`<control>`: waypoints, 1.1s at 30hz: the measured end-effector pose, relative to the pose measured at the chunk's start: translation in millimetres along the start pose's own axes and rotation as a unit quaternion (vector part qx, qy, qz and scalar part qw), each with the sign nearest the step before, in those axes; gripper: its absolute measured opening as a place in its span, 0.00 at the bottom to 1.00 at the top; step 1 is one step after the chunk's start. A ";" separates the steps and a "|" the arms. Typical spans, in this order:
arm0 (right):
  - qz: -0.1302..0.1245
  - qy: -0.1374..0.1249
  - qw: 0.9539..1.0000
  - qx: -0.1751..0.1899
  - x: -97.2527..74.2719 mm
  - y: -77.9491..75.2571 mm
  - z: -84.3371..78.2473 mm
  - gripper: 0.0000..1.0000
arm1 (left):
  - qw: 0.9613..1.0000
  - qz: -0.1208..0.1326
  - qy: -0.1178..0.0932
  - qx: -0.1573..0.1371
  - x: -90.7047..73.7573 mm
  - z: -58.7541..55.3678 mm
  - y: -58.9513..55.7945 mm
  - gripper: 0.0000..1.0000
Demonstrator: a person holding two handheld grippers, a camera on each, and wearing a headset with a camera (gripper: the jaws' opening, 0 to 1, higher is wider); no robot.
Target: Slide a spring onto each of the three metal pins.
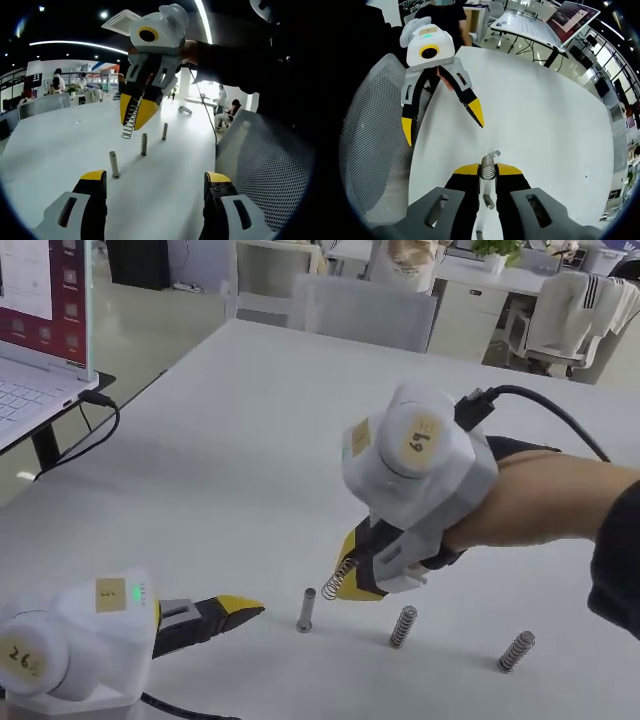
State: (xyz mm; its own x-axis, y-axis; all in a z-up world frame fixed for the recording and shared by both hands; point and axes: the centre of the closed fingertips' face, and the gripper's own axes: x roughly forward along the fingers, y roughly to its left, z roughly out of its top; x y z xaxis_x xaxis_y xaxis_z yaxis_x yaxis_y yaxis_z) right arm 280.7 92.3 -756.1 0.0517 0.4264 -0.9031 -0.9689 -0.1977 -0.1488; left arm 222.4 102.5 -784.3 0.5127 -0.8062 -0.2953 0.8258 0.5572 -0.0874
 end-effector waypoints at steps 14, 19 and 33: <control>0.004 0.017 1.000 -0.008 13.6 -9.9 1.0 0.09 | 1.000 0.000 -0.002 -0.001 0.8 -1.8 -3.2 0.80; 0.005 0.023 1.000 -0.009 18.8 -13.2 0.8 0.09 | 1.000 0.002 -0.003 -0.002 0.5 -1.5 -1.5 0.81; 0.014 0.033 0.999 -0.011 29.3 -15.7 -0.5 0.09 | 1.000 0.011 -0.009 -0.008 -0.8 -4.1 2.4 0.86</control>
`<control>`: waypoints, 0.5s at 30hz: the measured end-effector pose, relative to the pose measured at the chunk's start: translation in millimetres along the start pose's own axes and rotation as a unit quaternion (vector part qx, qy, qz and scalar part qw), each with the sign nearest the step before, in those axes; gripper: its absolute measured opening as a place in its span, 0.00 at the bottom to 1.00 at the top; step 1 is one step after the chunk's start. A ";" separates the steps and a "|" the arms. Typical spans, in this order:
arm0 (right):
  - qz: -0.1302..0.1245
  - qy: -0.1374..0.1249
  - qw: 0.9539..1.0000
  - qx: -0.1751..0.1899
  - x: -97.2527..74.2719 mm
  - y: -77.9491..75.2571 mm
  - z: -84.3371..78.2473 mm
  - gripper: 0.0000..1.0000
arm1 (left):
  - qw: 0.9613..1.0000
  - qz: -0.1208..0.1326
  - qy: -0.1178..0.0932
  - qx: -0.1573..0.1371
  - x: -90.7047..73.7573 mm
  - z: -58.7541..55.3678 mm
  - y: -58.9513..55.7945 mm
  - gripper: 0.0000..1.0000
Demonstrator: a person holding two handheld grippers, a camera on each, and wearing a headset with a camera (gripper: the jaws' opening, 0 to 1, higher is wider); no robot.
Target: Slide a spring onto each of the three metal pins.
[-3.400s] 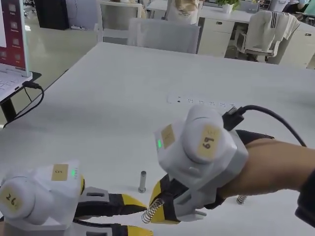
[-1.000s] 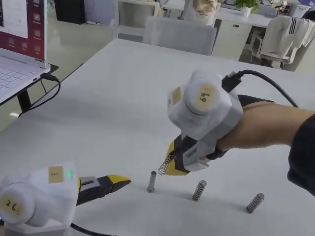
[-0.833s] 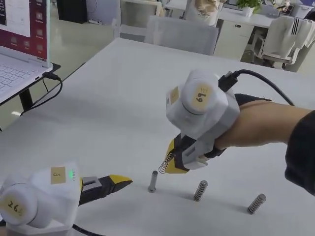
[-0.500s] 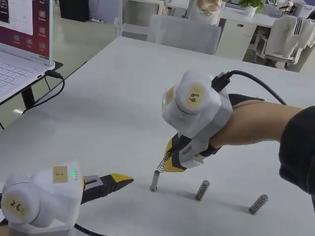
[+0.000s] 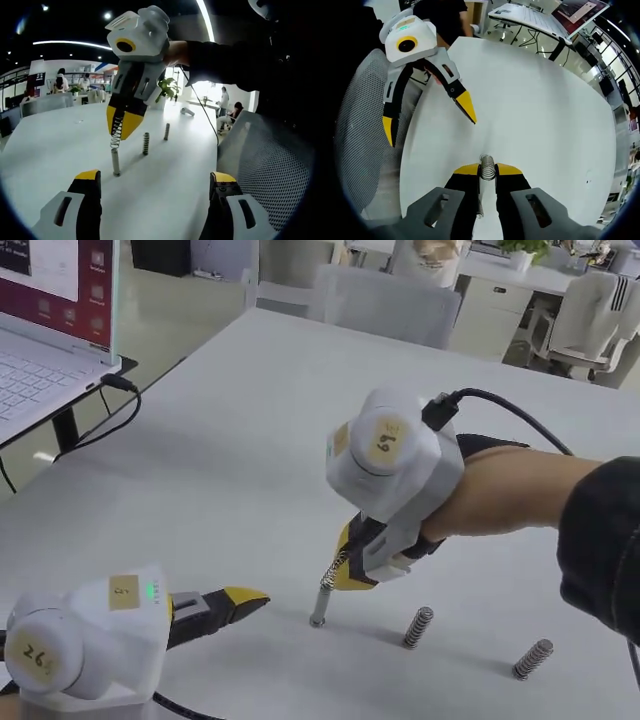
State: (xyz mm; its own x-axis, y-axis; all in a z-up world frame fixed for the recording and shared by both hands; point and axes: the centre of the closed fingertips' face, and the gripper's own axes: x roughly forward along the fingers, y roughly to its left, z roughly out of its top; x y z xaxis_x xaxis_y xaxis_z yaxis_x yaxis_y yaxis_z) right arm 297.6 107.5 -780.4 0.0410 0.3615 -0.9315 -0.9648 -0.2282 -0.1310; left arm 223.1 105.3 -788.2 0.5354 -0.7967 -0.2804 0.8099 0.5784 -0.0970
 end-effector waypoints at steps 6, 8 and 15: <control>0.004 0.005 1.000 0.001 2.5 0.8 -2.1 0.09 | 1.000 -0.003 -0.002 0.000 1.5 0.2 -1.4 0.88; 0.005 0.006 1.000 0.001 3.1 1.1 -2.3 0.09 | 1.000 -0.004 -0.003 -0.002 2.2 0.7 -2.3 0.88; 0.007 0.009 1.000 0.000 6.0 -0.3 -3.1 0.09 | 1.000 -0.006 -0.005 0.001 2.5 1.5 -4.0 0.89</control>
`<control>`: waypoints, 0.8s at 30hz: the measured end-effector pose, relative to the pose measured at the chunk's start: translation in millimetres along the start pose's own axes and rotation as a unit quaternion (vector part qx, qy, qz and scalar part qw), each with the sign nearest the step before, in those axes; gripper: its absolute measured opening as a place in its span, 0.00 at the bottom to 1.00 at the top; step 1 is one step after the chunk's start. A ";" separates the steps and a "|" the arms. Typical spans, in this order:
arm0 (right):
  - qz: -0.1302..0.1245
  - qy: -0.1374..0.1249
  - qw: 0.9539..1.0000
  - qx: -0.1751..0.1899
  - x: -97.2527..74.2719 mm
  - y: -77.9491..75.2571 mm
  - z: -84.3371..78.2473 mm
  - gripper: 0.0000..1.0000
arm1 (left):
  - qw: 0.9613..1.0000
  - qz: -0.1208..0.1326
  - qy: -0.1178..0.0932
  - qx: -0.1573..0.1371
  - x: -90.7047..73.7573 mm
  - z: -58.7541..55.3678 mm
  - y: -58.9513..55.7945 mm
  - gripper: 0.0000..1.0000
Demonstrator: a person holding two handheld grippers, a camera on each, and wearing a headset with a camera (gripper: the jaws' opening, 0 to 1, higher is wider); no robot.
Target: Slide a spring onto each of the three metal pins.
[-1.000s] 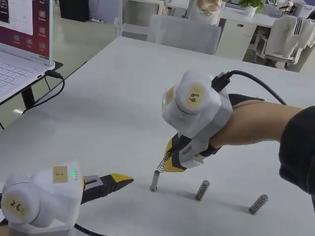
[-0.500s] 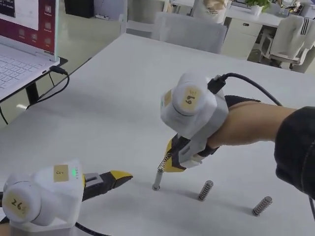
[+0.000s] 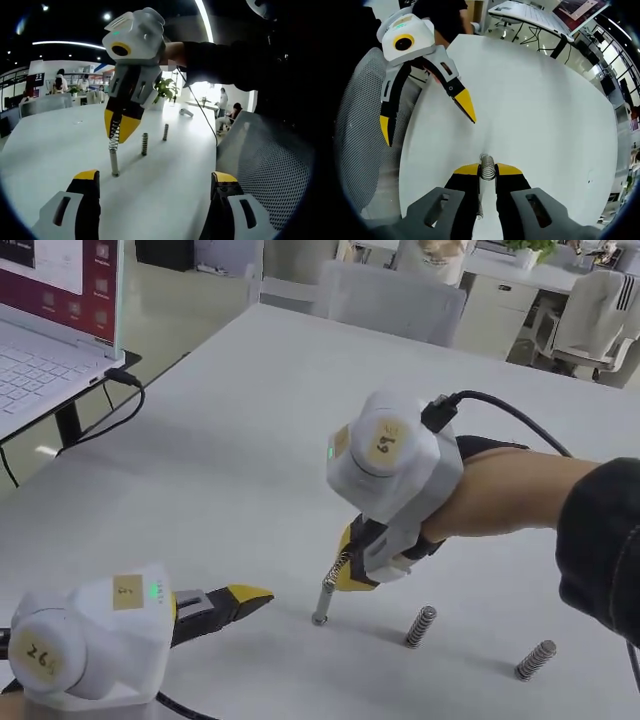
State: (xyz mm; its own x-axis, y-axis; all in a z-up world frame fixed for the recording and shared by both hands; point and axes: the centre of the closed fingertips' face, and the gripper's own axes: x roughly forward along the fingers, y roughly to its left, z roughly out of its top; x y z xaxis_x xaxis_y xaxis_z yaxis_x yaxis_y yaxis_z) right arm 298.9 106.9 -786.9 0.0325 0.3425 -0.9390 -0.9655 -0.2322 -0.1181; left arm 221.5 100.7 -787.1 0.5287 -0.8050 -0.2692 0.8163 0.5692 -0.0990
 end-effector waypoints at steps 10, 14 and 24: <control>0.005 0.005 1.000 0.003 5.8 -0.3 -1.1 0.09 | 1.000 0.000 0.000 0.002 -1.1 0.2 1.6 0.90; 0.008 0.009 1.000 0.003 9.9 -0.7 -2.0 0.09 | 1.000 0.000 0.002 0.003 -1.4 -0.8 1.4 0.90; 0.016 0.020 1.000 0.009 20.2 -1.0 -4.6 0.09 | 1.000 0.000 0.006 0.004 -2.0 -3.2 3.7 0.89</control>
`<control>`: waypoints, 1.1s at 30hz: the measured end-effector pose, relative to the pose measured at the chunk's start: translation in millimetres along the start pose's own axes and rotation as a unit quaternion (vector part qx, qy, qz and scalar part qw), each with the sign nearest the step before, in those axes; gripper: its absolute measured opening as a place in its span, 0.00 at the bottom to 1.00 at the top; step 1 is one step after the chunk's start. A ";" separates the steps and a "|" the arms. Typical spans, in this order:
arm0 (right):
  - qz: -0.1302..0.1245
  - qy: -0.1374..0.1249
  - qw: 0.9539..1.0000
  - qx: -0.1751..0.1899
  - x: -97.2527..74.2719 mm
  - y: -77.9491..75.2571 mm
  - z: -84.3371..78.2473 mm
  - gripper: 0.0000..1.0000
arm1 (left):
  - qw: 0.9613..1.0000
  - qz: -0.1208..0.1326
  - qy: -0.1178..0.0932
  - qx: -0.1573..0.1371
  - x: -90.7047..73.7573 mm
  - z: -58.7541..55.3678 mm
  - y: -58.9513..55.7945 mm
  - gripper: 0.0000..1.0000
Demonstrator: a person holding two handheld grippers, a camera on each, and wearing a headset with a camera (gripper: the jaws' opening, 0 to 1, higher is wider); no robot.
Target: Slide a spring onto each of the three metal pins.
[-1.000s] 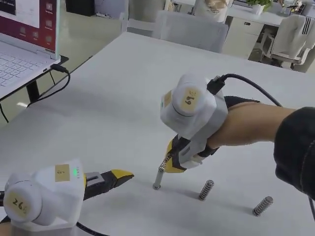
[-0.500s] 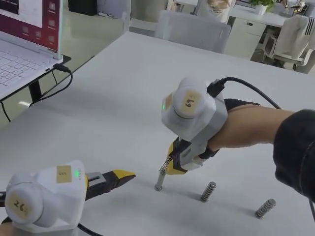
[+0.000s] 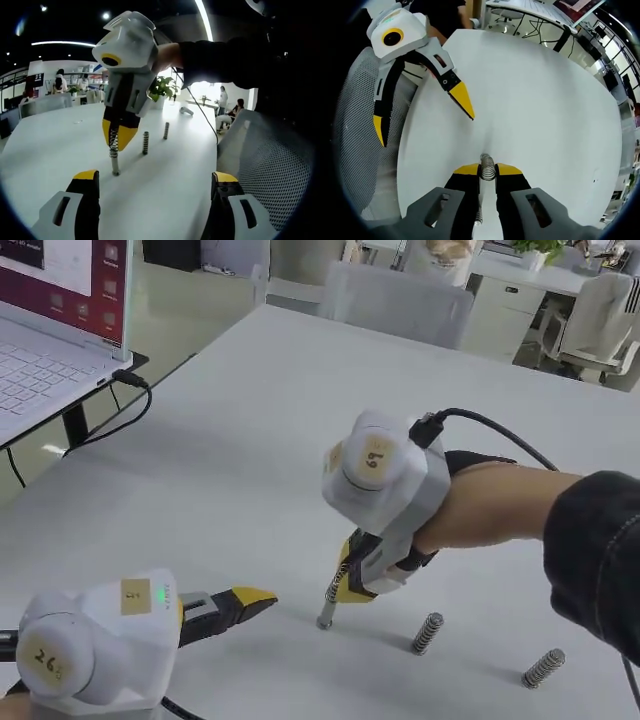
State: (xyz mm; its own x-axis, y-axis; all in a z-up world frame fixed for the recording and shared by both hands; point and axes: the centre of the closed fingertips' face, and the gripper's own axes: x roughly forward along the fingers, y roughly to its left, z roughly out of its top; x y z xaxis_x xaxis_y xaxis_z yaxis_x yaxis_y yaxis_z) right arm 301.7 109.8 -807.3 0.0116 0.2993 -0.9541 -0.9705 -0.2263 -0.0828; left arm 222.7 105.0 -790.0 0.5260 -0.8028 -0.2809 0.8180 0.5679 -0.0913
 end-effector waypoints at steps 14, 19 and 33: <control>0.013 0.034 0.999 -0.007 23.6 6.1 -8.1 0.09 | 1.000 0.001 0.002 -0.001 0.1 -1.5 0.4 0.89; 0.017 0.037 0.999 -0.004 28.7 8.3 -10.6 0.09 | 1.000 0.001 0.003 -0.002 0.8 -2.0 0.8 0.89; 0.022 0.030 0.999 0.007 34.8 12.0 -13.6 0.10 | 1.000 0.002 0.003 -0.003 1.7 -3.0 3.0 0.88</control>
State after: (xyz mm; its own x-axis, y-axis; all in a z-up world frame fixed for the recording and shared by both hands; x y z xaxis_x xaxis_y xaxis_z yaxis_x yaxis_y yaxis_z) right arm 293.8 104.9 -845.4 -0.0179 0.2331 -0.9723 -0.9739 -0.2243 -0.0358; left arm 225.4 105.8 -793.6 0.5273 -0.7996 -0.2875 0.8148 0.5717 -0.0957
